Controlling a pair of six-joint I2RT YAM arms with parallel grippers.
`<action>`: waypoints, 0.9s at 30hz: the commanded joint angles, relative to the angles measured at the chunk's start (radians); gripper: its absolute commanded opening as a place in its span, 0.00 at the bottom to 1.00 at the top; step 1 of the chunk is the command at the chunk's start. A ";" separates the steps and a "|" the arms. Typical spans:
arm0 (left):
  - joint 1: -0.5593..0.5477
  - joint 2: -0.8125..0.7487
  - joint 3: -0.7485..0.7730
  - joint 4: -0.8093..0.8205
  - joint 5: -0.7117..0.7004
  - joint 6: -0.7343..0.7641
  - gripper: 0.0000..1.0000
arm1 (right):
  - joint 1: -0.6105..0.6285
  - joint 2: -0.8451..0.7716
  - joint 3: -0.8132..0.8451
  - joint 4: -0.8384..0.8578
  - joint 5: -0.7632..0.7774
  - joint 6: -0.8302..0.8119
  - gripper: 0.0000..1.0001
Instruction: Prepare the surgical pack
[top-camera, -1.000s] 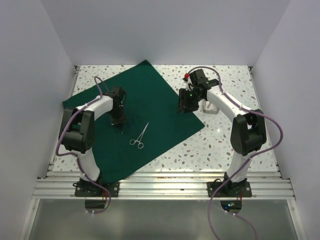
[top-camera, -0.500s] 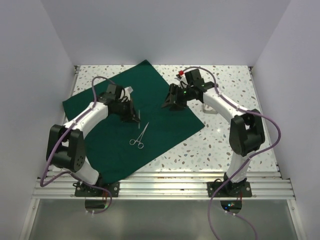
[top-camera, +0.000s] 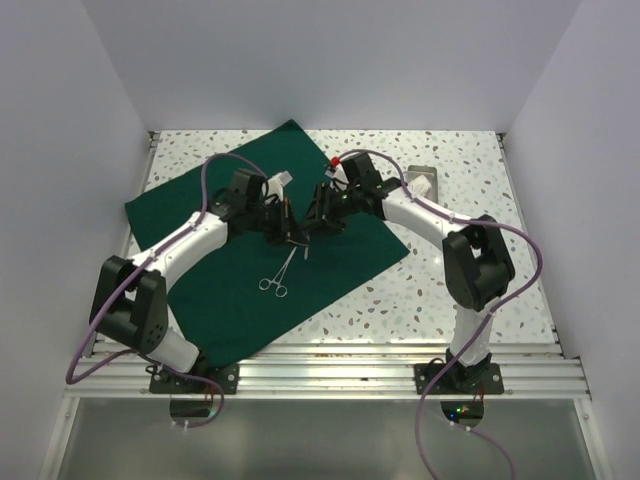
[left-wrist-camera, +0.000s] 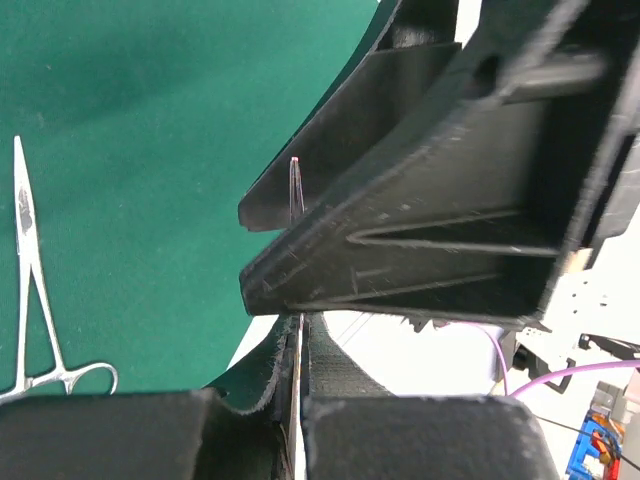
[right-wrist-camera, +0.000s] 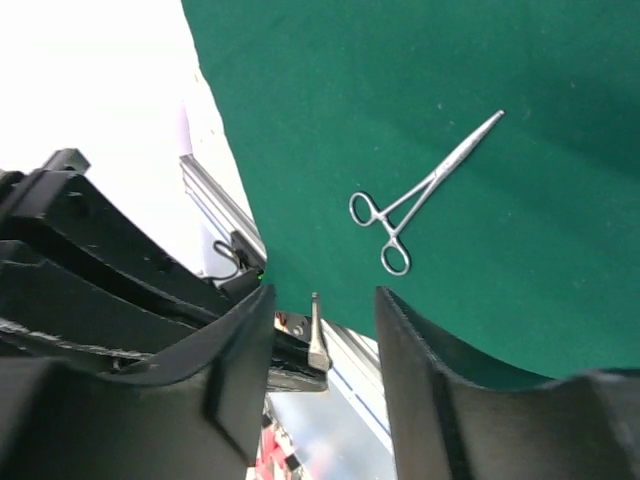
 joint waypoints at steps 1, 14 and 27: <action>-0.002 -0.021 0.016 0.052 0.036 -0.021 0.00 | 0.006 -0.006 -0.012 0.006 0.006 -0.001 0.46; 0.005 0.090 0.238 -0.224 -0.252 0.197 0.57 | -0.139 0.034 0.211 -0.357 0.359 -0.292 0.00; 0.003 0.180 0.218 -0.227 -0.323 0.240 0.29 | -0.449 0.342 0.616 -0.532 0.926 -0.593 0.00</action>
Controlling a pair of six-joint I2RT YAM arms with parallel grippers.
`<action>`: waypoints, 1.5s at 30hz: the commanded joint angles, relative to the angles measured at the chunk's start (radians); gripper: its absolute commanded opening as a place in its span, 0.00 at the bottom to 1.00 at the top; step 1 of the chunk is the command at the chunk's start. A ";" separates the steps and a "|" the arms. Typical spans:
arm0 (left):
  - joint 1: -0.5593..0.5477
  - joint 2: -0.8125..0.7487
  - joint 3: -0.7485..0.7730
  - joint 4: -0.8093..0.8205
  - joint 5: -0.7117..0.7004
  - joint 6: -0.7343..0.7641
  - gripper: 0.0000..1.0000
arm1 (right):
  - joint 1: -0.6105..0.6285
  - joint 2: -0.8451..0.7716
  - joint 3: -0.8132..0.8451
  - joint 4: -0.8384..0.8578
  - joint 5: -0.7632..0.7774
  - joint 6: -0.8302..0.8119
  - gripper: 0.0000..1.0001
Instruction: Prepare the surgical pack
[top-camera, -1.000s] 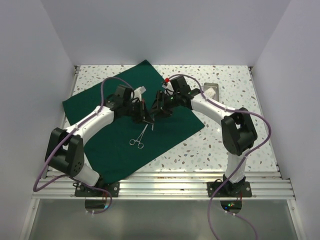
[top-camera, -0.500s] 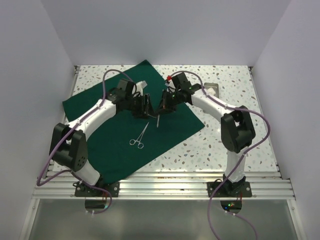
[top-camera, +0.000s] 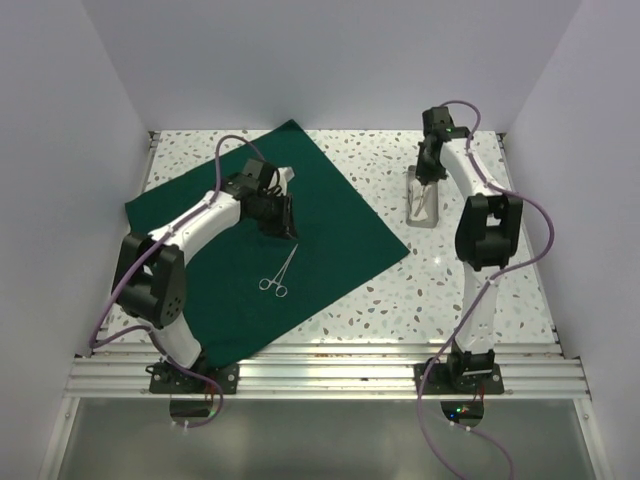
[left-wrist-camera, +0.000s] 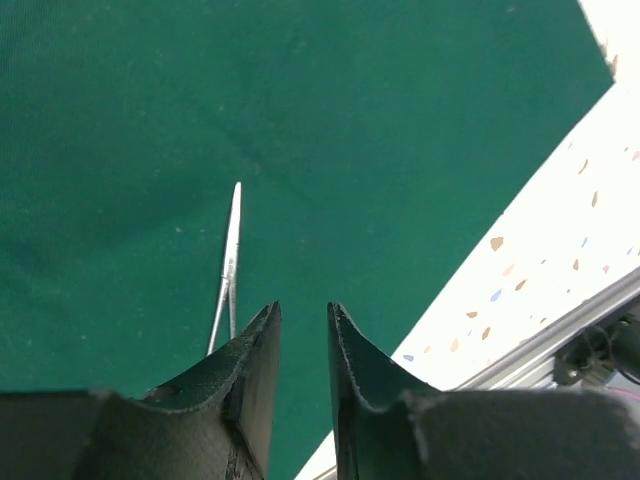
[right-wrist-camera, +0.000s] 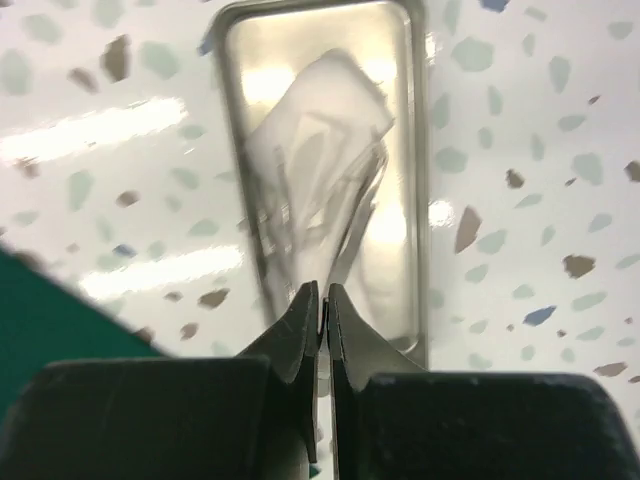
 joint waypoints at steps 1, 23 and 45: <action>0.002 0.013 0.012 -0.008 -0.020 0.034 0.29 | -0.005 0.101 0.142 -0.063 0.114 -0.106 0.00; -0.070 0.165 0.061 -0.082 -0.225 0.068 0.29 | 0.038 -0.070 0.080 -0.162 -0.064 0.018 0.49; -0.160 0.267 0.045 -0.086 -0.378 0.037 0.33 | 0.187 -0.427 -0.358 -0.069 -0.246 0.030 0.51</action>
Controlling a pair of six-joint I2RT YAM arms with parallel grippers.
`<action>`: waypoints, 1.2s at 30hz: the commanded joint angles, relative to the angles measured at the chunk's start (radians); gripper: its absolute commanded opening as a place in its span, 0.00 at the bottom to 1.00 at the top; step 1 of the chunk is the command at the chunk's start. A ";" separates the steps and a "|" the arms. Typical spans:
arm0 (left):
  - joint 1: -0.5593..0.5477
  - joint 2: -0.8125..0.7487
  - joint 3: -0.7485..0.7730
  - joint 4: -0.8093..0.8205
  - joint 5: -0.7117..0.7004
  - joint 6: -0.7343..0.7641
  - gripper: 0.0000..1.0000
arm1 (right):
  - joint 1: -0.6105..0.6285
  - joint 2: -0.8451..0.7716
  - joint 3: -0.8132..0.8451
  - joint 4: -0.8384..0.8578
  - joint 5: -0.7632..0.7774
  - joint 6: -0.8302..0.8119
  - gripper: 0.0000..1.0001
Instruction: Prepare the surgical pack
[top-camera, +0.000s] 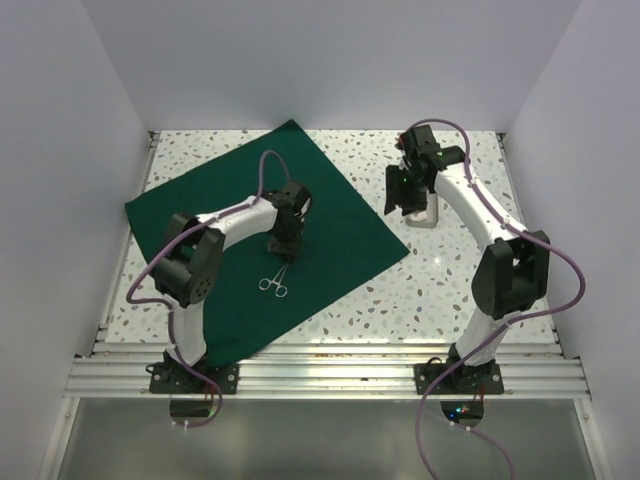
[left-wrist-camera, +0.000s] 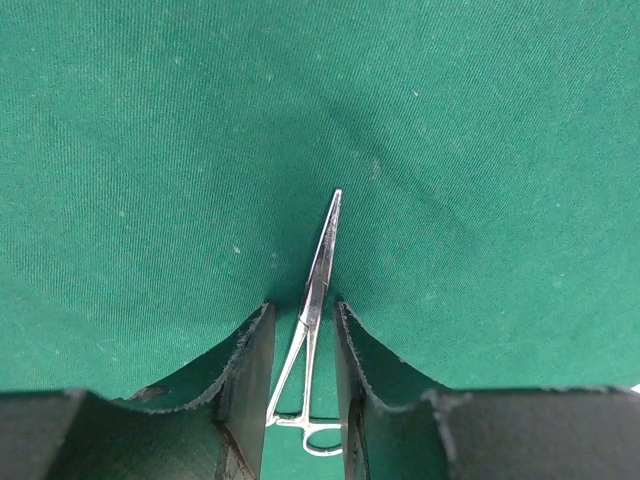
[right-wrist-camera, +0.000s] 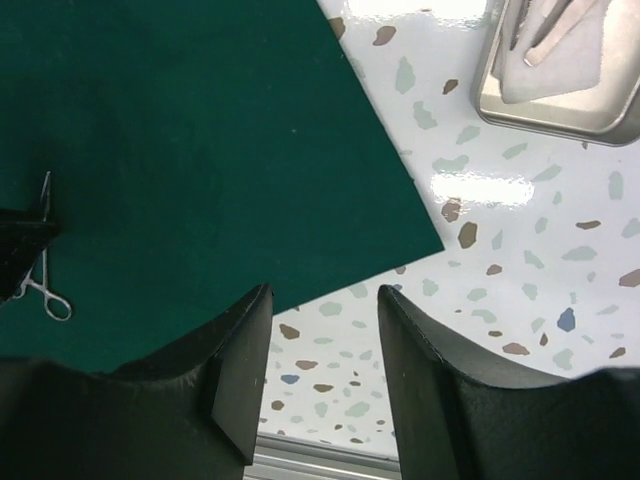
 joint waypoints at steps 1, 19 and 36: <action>-0.011 0.031 -0.006 0.013 -0.039 -0.001 0.33 | 0.011 -0.022 -0.003 0.038 -0.056 0.011 0.51; -0.011 -0.032 0.033 -0.068 -0.031 0.002 0.00 | 0.082 0.012 -0.188 0.324 -0.425 0.187 0.56; 0.059 -0.103 0.028 -0.056 0.142 -0.037 0.00 | 0.278 0.115 -0.502 1.007 -0.647 0.511 0.52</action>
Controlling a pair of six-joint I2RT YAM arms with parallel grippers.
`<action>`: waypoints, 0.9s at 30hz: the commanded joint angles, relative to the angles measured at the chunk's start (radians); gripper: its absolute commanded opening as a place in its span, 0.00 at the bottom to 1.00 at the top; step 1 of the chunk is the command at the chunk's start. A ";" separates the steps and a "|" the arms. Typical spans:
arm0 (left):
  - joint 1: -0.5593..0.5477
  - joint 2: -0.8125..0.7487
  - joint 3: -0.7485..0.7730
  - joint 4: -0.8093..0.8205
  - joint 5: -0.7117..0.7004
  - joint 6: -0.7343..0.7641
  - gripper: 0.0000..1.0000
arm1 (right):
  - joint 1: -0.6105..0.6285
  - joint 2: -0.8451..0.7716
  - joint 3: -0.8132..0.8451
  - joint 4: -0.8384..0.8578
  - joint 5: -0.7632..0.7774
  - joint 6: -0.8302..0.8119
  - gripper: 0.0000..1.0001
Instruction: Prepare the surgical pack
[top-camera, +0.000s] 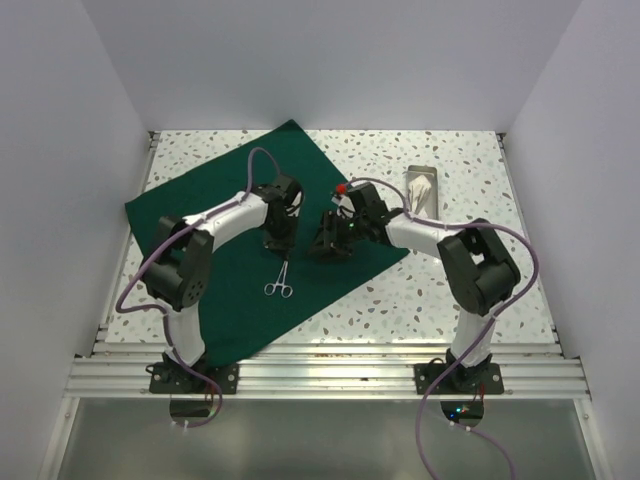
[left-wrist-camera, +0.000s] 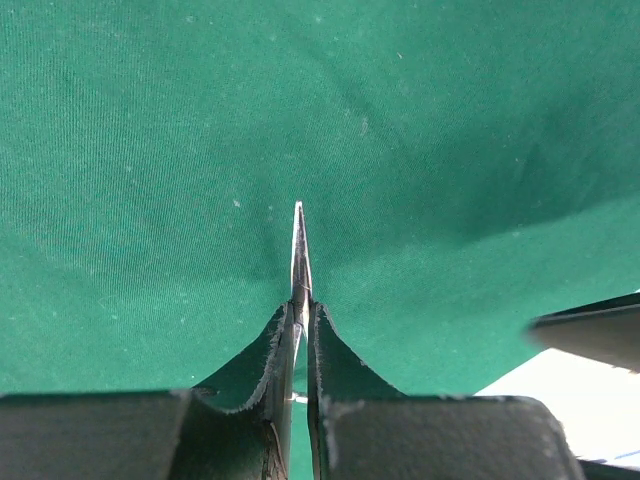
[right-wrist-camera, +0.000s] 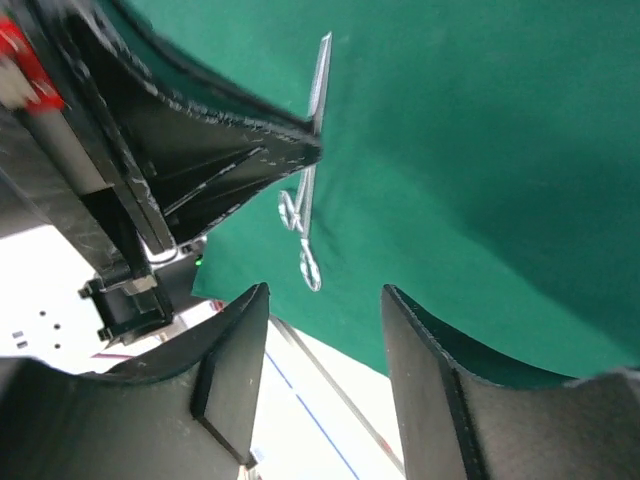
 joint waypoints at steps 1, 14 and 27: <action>0.022 -0.044 0.018 0.006 0.060 -0.027 0.00 | 0.037 0.030 -0.042 0.198 -0.048 0.101 0.53; 0.036 -0.044 0.015 0.012 0.082 -0.025 0.00 | 0.175 0.128 -0.092 0.393 -0.043 0.184 0.56; 0.056 -0.068 -0.019 0.029 0.093 -0.025 0.00 | 0.232 0.221 -0.011 0.414 -0.022 0.247 0.28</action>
